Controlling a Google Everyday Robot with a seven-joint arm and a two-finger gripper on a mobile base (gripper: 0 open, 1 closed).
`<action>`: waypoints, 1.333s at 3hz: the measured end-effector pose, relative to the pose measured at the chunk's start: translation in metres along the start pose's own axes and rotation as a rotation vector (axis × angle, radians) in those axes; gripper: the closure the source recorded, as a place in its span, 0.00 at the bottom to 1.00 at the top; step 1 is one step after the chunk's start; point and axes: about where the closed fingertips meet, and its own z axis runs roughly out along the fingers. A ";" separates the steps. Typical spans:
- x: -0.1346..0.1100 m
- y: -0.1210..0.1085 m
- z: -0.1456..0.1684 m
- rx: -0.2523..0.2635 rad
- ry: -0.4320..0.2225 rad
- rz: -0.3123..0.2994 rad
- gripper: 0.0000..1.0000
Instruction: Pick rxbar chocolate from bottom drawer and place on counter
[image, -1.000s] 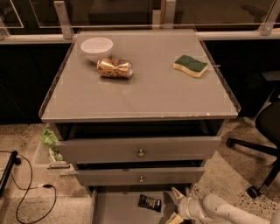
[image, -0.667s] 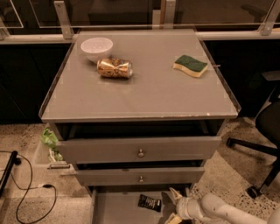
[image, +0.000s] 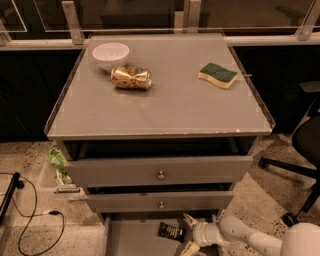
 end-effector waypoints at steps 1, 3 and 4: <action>0.001 -0.004 0.016 -0.029 -0.003 -0.007 0.00; 0.012 -0.003 0.044 -0.048 0.029 0.016 0.00; 0.014 -0.003 0.054 -0.039 0.049 0.026 0.00</action>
Offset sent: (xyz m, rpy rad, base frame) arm 0.0183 0.0179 -0.0390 -0.0227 0.0529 0.0230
